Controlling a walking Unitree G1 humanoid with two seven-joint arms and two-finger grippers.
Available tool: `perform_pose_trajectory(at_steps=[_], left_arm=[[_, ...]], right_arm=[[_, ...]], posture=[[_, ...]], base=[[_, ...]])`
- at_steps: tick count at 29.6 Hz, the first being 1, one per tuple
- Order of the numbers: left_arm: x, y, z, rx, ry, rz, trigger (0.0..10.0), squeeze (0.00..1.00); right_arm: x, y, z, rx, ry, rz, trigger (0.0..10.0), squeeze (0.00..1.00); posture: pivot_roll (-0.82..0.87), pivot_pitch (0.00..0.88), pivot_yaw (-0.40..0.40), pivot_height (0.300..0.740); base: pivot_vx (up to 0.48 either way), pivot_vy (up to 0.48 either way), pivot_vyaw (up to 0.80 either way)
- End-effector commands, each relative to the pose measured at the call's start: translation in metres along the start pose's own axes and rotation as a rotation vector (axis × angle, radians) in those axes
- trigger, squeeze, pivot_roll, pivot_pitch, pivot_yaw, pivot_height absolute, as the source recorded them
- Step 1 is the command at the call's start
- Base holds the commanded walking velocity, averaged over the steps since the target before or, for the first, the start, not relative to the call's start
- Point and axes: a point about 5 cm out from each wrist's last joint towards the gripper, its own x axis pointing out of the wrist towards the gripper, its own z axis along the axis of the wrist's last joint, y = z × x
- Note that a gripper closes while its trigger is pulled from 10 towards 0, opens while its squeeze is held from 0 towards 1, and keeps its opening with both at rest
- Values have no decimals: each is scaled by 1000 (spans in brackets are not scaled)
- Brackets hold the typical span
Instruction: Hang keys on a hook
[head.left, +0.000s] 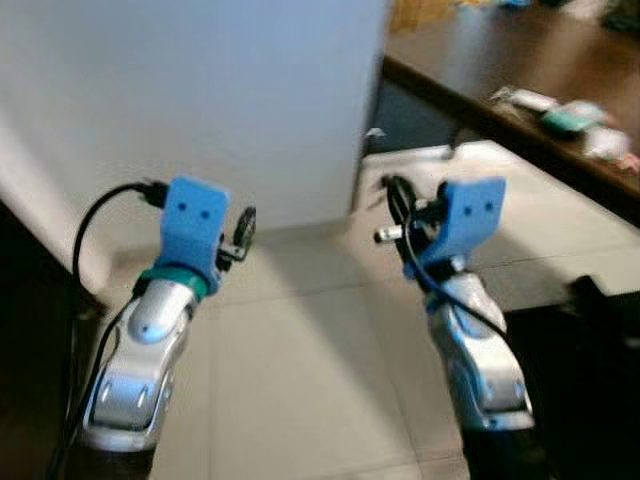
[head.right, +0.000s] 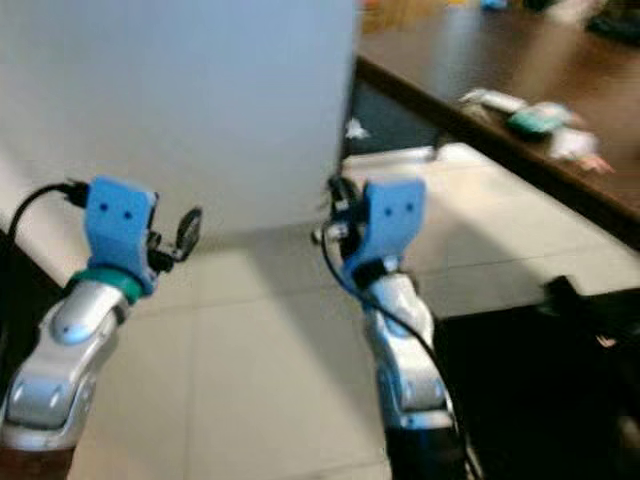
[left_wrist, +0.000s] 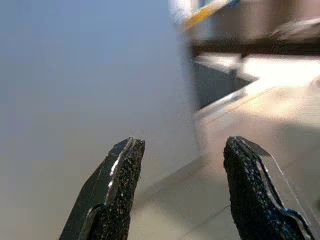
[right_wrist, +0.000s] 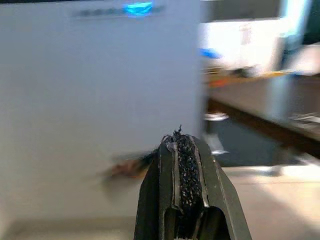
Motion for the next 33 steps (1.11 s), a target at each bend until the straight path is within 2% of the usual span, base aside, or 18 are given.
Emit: perform_pose_trajectory(at_steps=[1, 15, 23, 27, 33], left_arm=[[-3, 6, 0, 19, -3, 18, 10000, 0], [-1, 7, 1, 16, -9, 40, 10000, 0], [-1, 7, 0, 18, -7, 45, 10000, 0], [-1, 7, 0, 18, -8, 44, 10000, 0], [-1, 7, 0, 18, -10, 44, 10000, 0]], right_arm=[[1, 6, 2, 22, -14, 9, 10000, 0], [2, 5, 2, -6, -10, 22, 10000, 0], [3, 5, 1, -35, -1, 28, 10000, 0], [5, 2, 3, -2, -10, 5, 10000, 0], [6, -1, 3, 1, -12, -15, 10000, 0]], posture=[[-121, 39, 124, 740], [-117, 35, 120, 740], [-117, 33, 119, 740], [-117, 28, 118, 740], [-117, 30, 119, 740]], base=[[461, 0, 0], [461, 0, 0], [461, 0, 723], [461, 0, 0], [461, 0, 0]])
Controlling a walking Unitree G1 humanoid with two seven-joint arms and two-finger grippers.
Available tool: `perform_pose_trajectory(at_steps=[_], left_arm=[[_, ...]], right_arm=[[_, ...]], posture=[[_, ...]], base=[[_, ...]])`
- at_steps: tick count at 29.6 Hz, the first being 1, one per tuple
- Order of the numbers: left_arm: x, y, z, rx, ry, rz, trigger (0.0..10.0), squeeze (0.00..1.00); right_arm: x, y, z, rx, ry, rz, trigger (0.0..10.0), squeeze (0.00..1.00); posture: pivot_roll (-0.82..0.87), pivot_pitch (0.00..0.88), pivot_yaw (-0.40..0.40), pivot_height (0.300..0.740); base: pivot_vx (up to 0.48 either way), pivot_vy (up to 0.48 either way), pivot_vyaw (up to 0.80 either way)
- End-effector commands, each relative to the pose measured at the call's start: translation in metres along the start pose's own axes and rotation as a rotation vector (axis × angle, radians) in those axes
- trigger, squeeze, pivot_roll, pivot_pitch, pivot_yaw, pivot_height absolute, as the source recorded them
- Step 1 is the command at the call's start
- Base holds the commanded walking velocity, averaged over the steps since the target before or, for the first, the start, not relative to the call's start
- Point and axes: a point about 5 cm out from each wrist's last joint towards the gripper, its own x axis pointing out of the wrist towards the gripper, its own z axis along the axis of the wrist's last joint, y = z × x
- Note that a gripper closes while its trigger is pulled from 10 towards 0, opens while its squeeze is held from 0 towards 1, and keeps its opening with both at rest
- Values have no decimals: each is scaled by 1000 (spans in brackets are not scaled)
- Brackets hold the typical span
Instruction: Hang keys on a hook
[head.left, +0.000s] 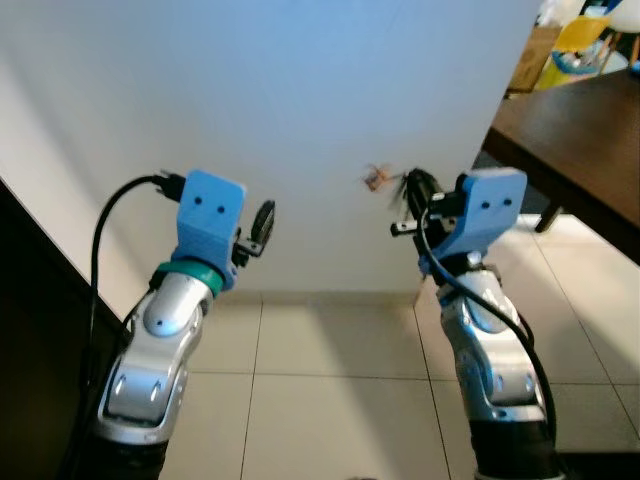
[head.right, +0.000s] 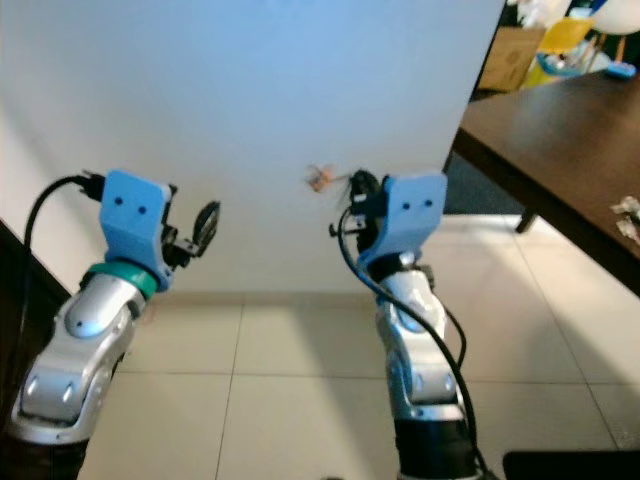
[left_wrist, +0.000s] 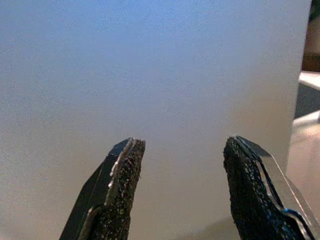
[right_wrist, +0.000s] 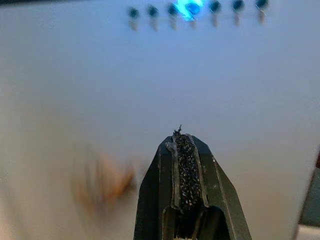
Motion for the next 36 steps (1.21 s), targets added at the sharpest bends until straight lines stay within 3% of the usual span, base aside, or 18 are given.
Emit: perform_pose_trajectory(at_steps=[1, 8, 10, 15, 25, 36], left_arm=[[-2, 3, -3, 13, 10, 11, 10000, 0], [-2, 3, -2, 12, 8, 10, 10000, 0], [-2, 3, -2, 11, 9, 9, 10000, 0], [-2, 3, -2, 12, 10, 7, 10000, 0], [-1, 1, -3, 9, 10, 4, 10000, 0], [-4, 2, -3, -20, 5, 11, 10000, 0]], right_arm=[[1, 0, 1, 13, -5, -7, 10000, 0], [2, -17, 0, -12, 5, -108, 10000, 0], [4, -36, 5, -35, -13, -191, 10000, 0], [7, -45, 11, -59, -33, -204, 10000, 0], [13, -42, 20, -93, -71, -160, 10000, 0], [19, -27, 31, -146, -126, -45, 10000, 0]], posture=[[-117, 30, 119, 740], [-117, 30, 119, 740], [-118, 34, 122, 740], [-120, 34, 123, 740], [-118, 32, 123, 740], [-117, 32, 122, 740]], base=[[461, 0, 0], [461, 0, 0], [461, 0, 0], [461, 0, 0], [461, 0, 0], [402, 0, 0]])
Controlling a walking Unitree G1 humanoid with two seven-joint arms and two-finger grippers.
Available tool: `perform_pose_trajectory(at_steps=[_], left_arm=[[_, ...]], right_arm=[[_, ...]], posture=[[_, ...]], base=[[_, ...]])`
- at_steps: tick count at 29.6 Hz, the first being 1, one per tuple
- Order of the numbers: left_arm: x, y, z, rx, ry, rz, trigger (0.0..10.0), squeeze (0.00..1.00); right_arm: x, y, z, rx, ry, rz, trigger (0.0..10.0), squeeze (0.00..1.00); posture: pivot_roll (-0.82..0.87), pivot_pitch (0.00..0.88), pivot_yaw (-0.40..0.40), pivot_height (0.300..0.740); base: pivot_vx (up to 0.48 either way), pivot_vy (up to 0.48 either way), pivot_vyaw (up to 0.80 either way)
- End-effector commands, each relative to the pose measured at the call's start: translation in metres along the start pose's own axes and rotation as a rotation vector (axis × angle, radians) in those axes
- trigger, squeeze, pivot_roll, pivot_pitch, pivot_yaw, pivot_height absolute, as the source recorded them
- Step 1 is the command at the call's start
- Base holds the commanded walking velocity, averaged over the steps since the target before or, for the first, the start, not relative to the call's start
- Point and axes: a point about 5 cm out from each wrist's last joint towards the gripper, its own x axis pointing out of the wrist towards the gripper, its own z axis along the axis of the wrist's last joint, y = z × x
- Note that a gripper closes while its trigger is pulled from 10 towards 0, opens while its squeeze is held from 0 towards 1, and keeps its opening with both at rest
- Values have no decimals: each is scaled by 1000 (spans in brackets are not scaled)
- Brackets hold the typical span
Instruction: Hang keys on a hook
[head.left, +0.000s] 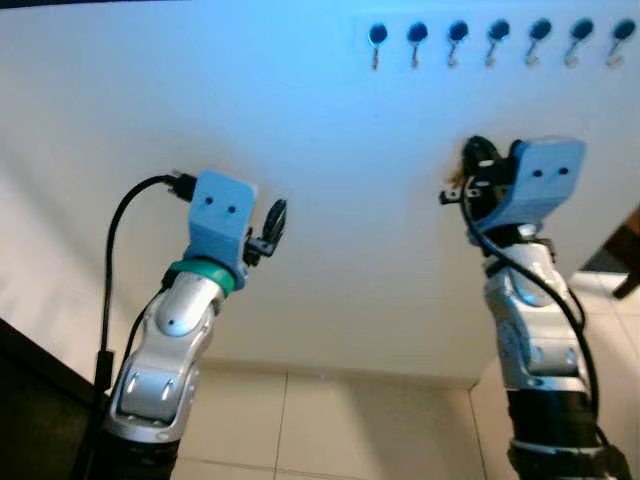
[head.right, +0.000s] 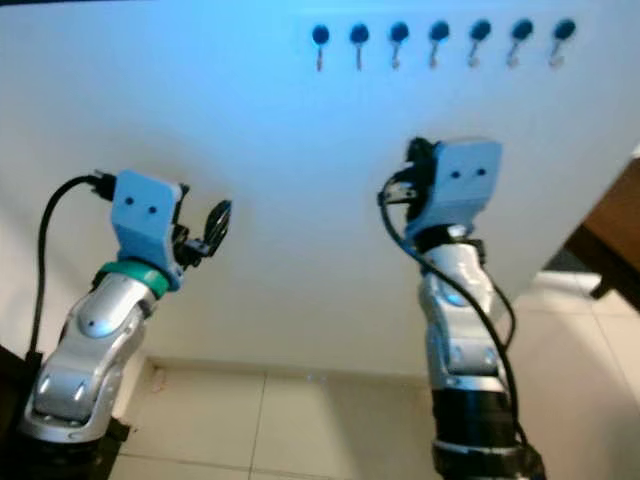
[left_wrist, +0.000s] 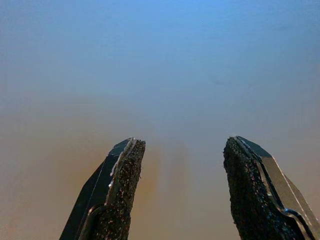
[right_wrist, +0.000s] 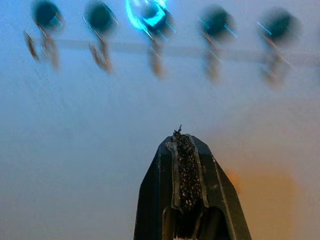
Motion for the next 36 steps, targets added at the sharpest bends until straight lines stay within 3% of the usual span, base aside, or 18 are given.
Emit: perform_pose_trajectory(at_steps=[1, 3, 6, 15, 27, 36], left_arm=[[-5, 6, -5, -3, 16, 21, 10000, 0], [-10, 7, -3, -25, -14, 4, 10000, 0], [-14, 5, -2, -34, -28, -30, 10000, 0], [-13, -3, 0, -48, -41, -72, 10000, 0], [-13, -4, 0, -52, -43, -83, 10000, 0], [-11, -3, 1, -49, -45, -80, 10000, 0]], right_arm=[[1, 14, 5, 7, -32, 69, 10000, 0], [0, 25, 18, -4, -94, 176, 10000, 0], [-4, 30, 30, -19, -145, 229, 10000, 0], [-9, 34, 39, -48, -182, 266, 10000, 0], [-12, 27, 38, -97, -180, 250, 10000, 0], [1, 34, 40, -29, -180, 273, 10000, 0]], posture=[[-117, 32, 122, 740], [-117, 35, 121, 740], [-117, 36, 121, 740], [-126, 39, 131, 740], [-129, 44, 136, 740], [-123, 42, 132, 740]], base=[[0, 0, 0], [0, 0, 0], [0, 0, 0], [0, 0, 0], [0, 0, 0], [0, 0, 0]])
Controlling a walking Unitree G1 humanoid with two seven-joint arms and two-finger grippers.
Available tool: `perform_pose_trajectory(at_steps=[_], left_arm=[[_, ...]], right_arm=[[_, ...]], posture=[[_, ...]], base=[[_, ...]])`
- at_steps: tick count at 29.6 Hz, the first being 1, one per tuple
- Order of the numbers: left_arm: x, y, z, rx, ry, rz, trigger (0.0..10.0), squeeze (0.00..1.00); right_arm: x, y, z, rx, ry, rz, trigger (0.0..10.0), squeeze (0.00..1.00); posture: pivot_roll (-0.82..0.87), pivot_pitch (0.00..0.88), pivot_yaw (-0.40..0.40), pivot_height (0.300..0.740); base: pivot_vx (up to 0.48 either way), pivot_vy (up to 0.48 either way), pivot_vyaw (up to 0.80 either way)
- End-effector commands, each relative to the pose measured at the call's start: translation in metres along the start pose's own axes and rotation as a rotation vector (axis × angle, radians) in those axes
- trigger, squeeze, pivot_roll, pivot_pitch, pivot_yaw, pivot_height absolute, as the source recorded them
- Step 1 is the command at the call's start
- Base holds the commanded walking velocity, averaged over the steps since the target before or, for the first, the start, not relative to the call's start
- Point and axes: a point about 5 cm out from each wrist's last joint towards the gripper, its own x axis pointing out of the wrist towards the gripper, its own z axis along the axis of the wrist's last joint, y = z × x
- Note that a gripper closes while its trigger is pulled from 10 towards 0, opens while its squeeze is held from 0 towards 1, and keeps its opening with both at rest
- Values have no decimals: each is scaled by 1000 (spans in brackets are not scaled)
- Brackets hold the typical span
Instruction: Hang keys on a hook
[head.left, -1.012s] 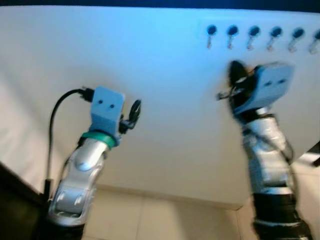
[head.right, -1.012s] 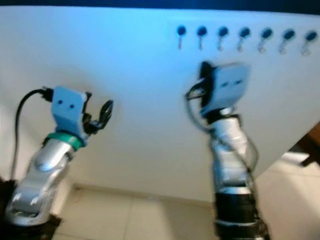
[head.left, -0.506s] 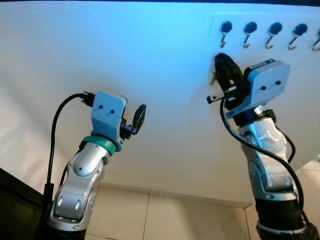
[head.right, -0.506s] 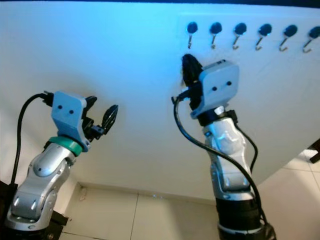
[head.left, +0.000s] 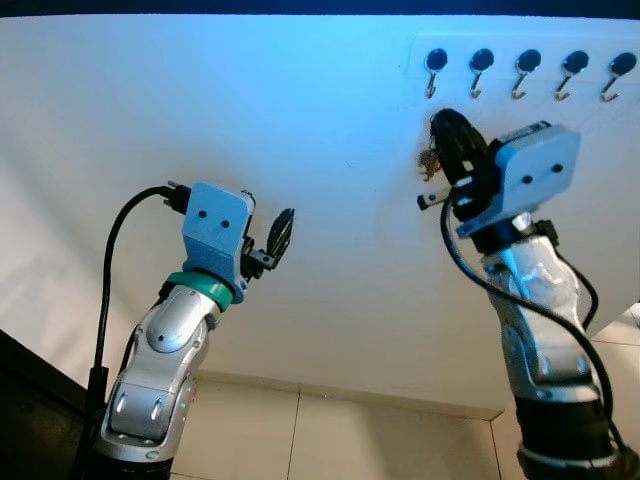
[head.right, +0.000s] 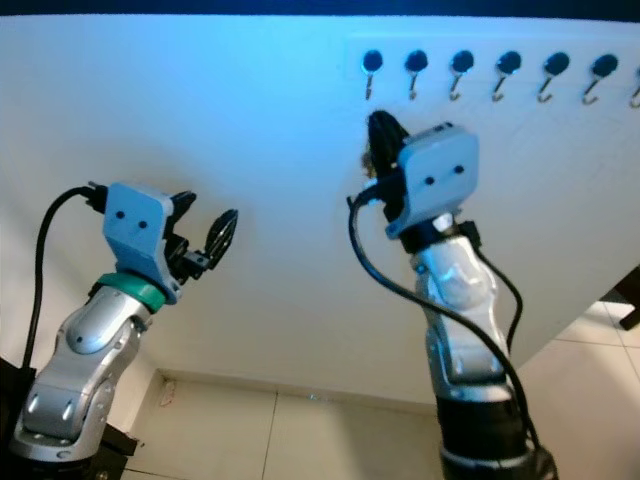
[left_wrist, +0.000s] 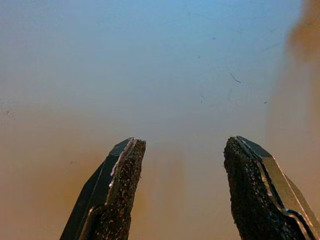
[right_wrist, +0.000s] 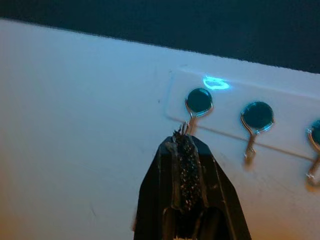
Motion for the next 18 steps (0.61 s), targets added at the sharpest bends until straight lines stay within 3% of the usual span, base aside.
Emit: perform_pose_trajectory(at_steps=[1, 7, 18], left_arm=[[0, 0, 1, 3, -5, -2, 10000, 0], [-1, 0, 1, 6, -9, 2, 10000, 0], [-2, 0, 1, 7, -10, 4, 10000, 0]], right_arm=[[4, 3, -2, 45, 3, 12, 10000, 0], [17, 8, 0, 164, 0, 41, 10000, 0], [21, 7, 3, 175, -17, 34, 10000, 0]], posture=[[-123, 42, 132, 740], [-115, 37, 125, 740], [-115, 34, 123, 740]], base=[[0, 0, 0], [0, 0, 0], [0, 0, 0]])
